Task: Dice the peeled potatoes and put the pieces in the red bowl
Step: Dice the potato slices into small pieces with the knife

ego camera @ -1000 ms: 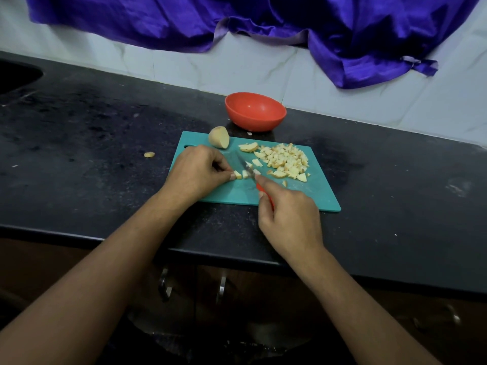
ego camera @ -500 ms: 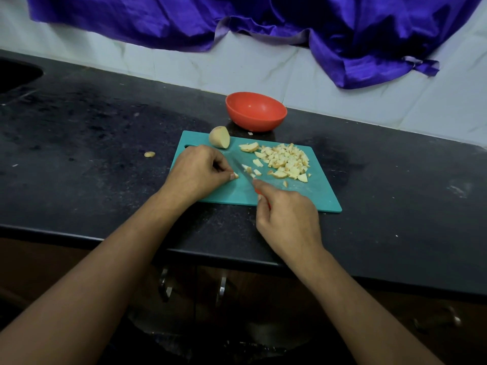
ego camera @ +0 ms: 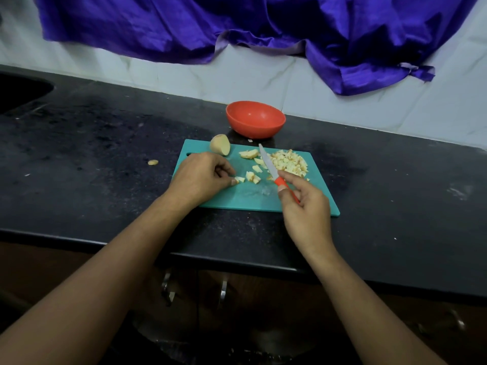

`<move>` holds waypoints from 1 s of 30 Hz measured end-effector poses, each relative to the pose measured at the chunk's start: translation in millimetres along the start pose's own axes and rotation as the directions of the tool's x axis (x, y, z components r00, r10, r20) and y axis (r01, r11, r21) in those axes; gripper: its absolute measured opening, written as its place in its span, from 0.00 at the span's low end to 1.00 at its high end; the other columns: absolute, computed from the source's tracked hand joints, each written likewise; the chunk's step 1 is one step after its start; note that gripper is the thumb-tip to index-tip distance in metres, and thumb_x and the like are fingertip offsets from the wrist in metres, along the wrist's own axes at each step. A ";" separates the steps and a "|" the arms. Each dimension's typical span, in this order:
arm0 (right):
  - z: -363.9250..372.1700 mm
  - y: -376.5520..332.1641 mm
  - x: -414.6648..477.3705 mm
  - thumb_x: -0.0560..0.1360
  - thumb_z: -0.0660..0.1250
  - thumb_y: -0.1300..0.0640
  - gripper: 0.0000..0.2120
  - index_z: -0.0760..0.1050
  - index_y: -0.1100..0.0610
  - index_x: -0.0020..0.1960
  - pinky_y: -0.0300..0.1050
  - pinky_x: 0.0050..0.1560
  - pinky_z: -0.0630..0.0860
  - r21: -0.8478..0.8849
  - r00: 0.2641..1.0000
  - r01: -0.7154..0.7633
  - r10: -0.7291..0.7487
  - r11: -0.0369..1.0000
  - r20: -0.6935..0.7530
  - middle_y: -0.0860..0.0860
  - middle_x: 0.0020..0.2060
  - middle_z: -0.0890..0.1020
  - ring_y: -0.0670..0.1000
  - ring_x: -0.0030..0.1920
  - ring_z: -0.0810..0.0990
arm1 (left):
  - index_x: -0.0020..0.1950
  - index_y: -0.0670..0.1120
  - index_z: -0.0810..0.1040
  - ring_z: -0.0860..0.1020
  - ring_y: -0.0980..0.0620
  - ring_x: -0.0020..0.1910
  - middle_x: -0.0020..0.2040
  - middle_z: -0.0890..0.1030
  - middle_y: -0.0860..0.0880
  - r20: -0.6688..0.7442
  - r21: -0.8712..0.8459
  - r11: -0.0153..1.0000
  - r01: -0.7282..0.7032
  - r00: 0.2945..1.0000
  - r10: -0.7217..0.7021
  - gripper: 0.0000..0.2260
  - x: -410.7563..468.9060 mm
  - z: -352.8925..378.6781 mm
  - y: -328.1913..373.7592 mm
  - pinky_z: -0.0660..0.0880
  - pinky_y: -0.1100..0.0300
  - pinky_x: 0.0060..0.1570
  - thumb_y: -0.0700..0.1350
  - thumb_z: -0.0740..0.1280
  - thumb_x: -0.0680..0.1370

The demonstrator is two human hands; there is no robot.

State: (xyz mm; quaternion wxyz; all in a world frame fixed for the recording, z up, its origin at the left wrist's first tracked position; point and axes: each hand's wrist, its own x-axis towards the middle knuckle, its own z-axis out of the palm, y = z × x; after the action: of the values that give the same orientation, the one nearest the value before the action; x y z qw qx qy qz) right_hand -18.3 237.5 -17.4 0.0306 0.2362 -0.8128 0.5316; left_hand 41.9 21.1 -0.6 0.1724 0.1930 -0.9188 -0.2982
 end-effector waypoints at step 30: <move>-11.7 9.9 8.8 0.81 0.67 0.58 0.16 0.79 0.47 0.68 0.51 0.41 0.82 0.149 0.998 -0.059 0.059 0.987 0.000 0.41 0.47 0.87 0.55 0.38 0.83 | 0.64 0.52 0.83 0.81 0.46 0.59 0.58 0.85 0.50 -0.145 0.365 0.919 -0.149 0.966 0.214 0.12 67.7 40.2 39.9 0.76 0.47 0.59 0.45 0.69 0.81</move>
State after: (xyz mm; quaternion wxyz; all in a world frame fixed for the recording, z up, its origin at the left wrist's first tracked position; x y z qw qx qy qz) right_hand -32.6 247.9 -18.1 -0.0011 0.2125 -0.7773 0.5921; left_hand -44.2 39.3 6.9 0.2454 0.1609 -0.9514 -0.0932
